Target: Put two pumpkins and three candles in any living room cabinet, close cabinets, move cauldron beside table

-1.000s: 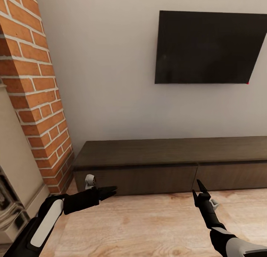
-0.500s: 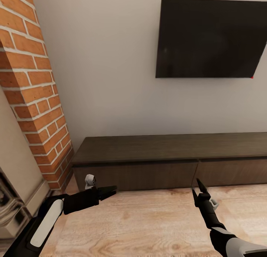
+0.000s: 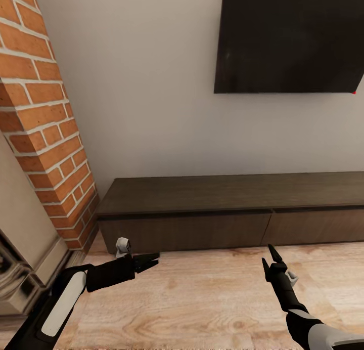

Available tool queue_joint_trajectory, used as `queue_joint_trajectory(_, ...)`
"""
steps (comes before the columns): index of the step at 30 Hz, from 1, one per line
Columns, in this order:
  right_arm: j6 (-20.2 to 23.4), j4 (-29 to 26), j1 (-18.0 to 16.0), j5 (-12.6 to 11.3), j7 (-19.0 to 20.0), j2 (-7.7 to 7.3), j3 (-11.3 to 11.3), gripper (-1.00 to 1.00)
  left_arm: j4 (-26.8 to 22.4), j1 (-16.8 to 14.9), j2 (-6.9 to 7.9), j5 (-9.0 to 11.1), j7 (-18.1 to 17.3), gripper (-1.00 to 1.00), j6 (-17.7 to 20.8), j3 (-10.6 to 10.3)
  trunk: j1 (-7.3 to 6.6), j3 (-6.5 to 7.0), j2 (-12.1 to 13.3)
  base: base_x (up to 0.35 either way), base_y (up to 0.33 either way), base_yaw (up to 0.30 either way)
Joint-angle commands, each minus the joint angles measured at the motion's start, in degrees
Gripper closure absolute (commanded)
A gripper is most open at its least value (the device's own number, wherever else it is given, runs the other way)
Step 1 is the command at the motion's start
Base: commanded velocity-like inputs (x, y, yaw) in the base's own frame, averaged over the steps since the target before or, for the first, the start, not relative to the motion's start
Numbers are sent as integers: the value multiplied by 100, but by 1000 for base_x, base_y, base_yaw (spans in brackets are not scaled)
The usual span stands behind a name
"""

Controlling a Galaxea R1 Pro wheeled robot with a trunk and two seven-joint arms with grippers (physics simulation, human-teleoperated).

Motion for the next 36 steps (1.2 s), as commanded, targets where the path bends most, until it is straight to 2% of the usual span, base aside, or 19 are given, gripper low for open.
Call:
queue_joint_trajectory(1,59,22,-10,-61,31,1,47,-100,0,-4,4,11,-10,-100,23,-5,1,-28,-4,0,0,0)
queue_joint_trajectory(24,58,22,-10,-53,-16,1,47,-100,7,-4,-4,10,-10,-100,22,-5,60,-538,-35,0,0,0)
queue_joint_trajectory(36,56,22,-10,-53,-28,1,47,-100,15,-4,-3,10,-10,-100,22,-5,60,-538,-35,47,0,0)
